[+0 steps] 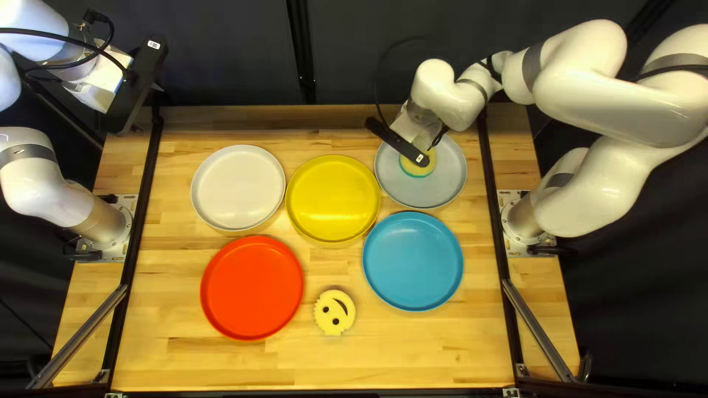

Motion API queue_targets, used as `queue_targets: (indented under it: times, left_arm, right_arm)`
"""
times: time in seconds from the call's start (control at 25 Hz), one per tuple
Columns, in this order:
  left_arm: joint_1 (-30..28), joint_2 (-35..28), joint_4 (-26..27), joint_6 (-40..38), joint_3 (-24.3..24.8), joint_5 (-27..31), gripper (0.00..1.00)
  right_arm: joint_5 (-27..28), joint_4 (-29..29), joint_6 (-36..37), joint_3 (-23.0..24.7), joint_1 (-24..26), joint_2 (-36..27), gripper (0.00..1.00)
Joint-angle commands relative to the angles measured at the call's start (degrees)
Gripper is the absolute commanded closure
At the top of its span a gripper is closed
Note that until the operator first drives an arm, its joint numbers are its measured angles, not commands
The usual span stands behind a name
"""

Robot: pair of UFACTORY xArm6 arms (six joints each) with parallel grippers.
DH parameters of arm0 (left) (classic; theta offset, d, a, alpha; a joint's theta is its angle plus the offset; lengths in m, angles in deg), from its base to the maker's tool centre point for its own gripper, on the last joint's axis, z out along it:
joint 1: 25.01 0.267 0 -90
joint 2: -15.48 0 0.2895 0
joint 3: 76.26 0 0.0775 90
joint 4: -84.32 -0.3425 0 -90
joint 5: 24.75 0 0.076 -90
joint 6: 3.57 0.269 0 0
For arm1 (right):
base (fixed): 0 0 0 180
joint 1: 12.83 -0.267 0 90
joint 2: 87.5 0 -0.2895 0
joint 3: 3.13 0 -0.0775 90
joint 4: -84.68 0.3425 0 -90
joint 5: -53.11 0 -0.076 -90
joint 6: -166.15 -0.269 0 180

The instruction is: Pick up sponge and scrub the plate

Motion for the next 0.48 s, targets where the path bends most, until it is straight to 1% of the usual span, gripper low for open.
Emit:
queue_targets:
  times: [0.04, 0.16, 0.2, 0.32, 0.4, 0.48]
  left_arm:
    - [0.0, 0.0, 0.0, 0.0, 0.0, 0.0, 0.00]
    - [0.0, 0.0, 0.0, 0.0, 0.0, 0.0, 0.00]
    - [0.0, 0.0, 0.0, 0.0, 0.0, 0.0, 0.00]
    - [0.0, 0.0, 0.0, 0.0, 0.0, 0.0, 0.00]
    - [0.0, 0.0, 0.0, 0.0, 0.0, 0.0, 0.00]
    - [0.0, 0.0, 0.0, 0.0, 0.0, 0.0, 0.00]
  right_arm:
    - [0.4, -0.7, -2.8, 2.7, -1.7, -3.2, 1.00]
    - [0.1, -1.1, -7.1, 5.6, -5.7, -6.1, 1.00]
    - [-0.1, -1.4, -8.9, 6.8, -7.8, -7.4, 1.00]
    - [-1.0, -2.2, -12.6, 8.7, -12.0, -8.4, 1.00]
    - [-1.6, -2.7, -13.8, 9.6, -13.6, -8.9, 1.00]
    - [-2.1, -2.8, -13.2, 9.8, -13.3, -8.7, 1.00]
